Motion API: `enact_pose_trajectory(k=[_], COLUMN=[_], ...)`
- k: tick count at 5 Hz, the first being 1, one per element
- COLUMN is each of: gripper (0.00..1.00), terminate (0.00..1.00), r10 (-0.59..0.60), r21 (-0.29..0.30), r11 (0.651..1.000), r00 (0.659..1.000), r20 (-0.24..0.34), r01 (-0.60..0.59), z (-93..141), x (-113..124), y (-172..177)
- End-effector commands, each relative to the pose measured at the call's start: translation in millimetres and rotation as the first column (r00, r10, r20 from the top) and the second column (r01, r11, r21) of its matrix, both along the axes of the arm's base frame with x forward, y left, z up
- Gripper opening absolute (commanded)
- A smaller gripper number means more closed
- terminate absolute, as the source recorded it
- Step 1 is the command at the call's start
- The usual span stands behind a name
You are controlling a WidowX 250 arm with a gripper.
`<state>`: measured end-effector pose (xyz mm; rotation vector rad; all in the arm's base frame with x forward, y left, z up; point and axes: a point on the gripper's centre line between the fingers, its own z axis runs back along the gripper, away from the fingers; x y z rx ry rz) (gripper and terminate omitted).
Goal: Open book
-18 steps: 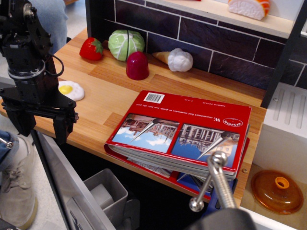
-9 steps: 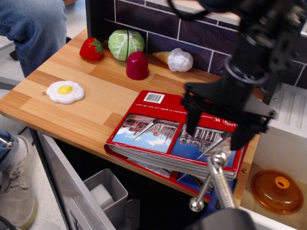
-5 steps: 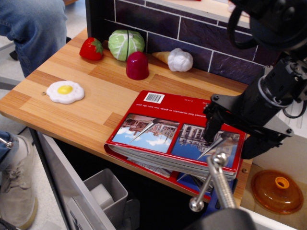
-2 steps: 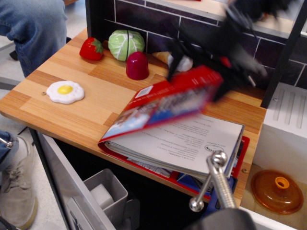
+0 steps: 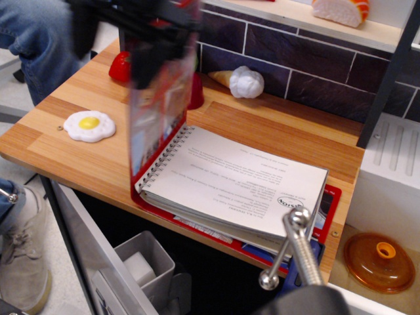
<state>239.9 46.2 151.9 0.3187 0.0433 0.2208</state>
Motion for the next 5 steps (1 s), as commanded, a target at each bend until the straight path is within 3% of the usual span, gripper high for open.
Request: enact_pose_trajectory(k=[1, 2, 4, 5], gripper=[1.0, 1.0, 1.0, 1.0], terminate=[0.0, 0.0, 0.0, 1.0], r10=[-0.021, 0.005, 0.0, -0.025], r21=[0.141, 0.215, 0.325, 0.327], r11=[0.99, 0.976, 0.943, 0.944], r00=[0.996, 0.993, 0.98, 0.975], r20=[0.083, 0.115, 0.2, 0.22], r01=[0.01, -0.03, -0.066, -0.05], z=[-10, -18, -45, -60], x=[-8, 1, 12, 14], y=[91, 141, 163, 165])
